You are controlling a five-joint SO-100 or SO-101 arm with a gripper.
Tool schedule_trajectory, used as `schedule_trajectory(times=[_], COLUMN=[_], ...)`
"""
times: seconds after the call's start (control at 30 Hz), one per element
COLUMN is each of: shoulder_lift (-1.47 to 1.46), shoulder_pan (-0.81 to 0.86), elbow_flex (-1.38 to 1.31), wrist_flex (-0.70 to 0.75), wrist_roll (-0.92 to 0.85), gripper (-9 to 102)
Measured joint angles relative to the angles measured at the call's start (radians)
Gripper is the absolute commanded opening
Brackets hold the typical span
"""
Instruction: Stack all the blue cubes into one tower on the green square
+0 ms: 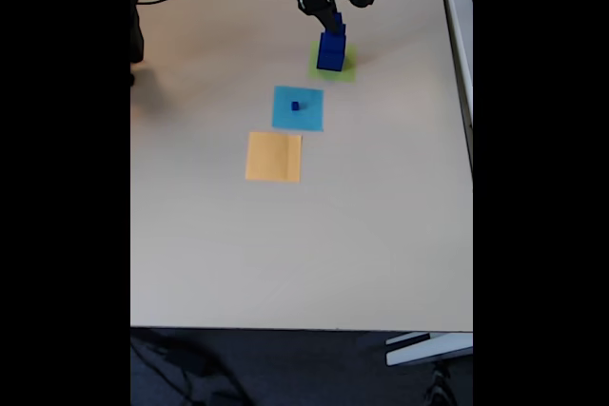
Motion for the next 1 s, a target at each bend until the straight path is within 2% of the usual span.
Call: schedule_trajectory(times=[1.0], shoulder_lift=[0.000], shoulder_pan=[0.003], elbow_flex=[0.000], wrist_flex=[0.000], wrist_roll=[-0.006], gripper=[3])
